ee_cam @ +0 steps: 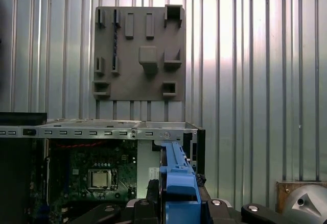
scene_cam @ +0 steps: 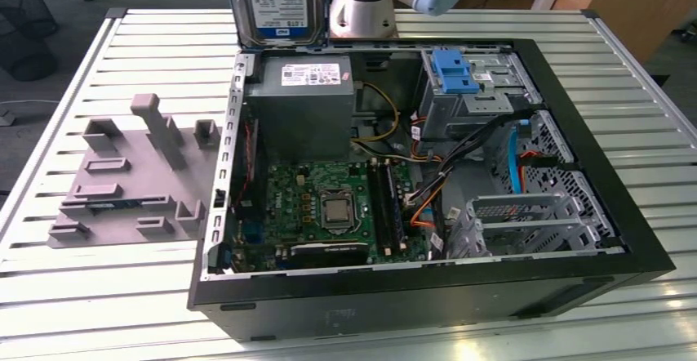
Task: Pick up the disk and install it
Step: 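Pick up the disk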
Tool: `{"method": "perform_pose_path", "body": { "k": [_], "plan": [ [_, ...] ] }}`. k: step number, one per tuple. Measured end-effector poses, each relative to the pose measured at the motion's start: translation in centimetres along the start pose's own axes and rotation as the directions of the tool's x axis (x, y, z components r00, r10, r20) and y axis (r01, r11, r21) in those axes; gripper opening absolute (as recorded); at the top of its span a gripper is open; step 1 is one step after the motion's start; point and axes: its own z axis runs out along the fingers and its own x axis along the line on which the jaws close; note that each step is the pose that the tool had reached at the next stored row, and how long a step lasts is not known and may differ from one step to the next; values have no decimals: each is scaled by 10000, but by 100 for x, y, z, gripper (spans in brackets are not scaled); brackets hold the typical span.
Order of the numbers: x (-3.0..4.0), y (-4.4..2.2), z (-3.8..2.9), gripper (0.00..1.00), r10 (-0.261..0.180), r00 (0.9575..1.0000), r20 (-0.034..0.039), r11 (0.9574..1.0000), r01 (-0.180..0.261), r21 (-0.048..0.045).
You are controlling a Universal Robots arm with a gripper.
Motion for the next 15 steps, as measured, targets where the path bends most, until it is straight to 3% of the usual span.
{"method": "perform_pose_path", "body": {
  "k": [15],
  "plan": [
    [44,0,-1,36,1,10000,-31,10000,-1,1]
  ]
}}
